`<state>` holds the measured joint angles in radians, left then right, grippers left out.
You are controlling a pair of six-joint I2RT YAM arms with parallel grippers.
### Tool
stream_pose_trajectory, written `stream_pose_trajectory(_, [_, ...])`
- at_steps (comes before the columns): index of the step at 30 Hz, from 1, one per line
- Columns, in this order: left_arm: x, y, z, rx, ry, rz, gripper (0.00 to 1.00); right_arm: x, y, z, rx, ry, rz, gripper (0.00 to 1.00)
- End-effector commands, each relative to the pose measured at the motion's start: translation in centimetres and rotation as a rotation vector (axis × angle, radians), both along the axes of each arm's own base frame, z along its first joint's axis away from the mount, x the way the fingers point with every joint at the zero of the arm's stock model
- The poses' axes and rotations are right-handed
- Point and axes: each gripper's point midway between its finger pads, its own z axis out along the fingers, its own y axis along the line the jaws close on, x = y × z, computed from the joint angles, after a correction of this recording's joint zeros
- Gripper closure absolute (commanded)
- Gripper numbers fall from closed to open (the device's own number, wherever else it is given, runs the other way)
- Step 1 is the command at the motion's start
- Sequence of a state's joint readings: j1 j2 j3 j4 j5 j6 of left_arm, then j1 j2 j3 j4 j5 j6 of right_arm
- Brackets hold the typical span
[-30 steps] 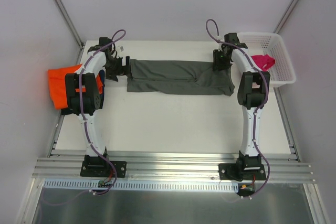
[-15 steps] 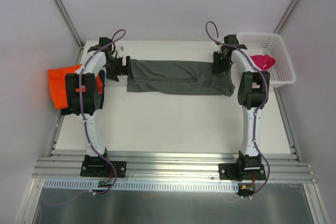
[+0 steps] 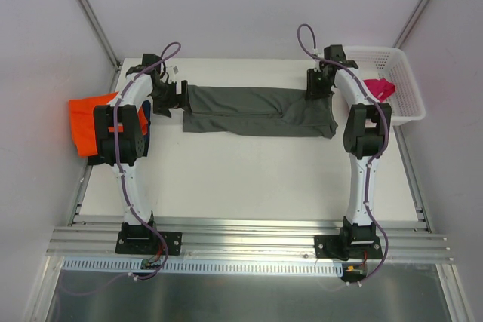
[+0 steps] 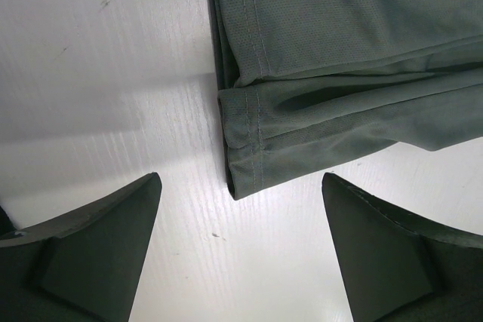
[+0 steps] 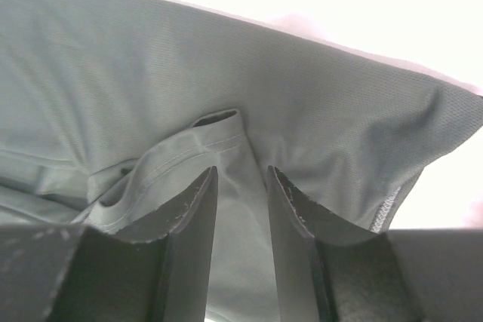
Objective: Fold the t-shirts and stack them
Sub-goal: Fold the other side of the tshirt into a rectangle
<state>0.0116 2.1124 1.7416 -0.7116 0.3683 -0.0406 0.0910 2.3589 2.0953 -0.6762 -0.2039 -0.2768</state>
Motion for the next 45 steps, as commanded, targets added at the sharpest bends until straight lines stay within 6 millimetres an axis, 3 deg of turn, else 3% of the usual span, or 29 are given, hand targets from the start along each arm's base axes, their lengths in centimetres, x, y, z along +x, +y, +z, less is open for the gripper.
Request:
stream_pose_trajectory(1, [-0.2, -0.9, 2.5, -0.032, -0.044, -0.014, 0.11, -0.2, 1.5, 3.1, 0.051, -0.05, 0.027, 0.64])
stream_pose_trajectory(11, [-0.7, -0.8, 2.6, -0.021, -0.044, -0.013, 0.11, -1.0, 2.6, 0.8, 0.067, 0.01, 0.062, 0.67])
stream_pose_trajectory(24, [-1.0, -0.8, 2.3, -0.019, -0.034, -0.016, 0.11, -0.6, 1.5, 0.5, 0.046, 0.011, 0.033, 0.64])
stream_pose_trajectory(42, [-1.0, -0.6, 2.1, -0.011, -0.03, -0.012, 0.11, -0.9, 1.3, -0.6, 0.119, 0.069, -0.026, 0.71])
stream_pose_trajectory(43, [-1.1, -1.6, 2.0, -0.01, -0.028, -0.035, 0.11, -1.0, 1.4, -0.6, 0.124, 0.071, -0.022, 0.71])
stream_pose_trajectory(45, [-1.2, -1.7, 1.9, -0.014, -0.025, -0.036, 0.11, -1.0, 1.4, -0.7, 0.13, 0.075, -0.02, 0.75])
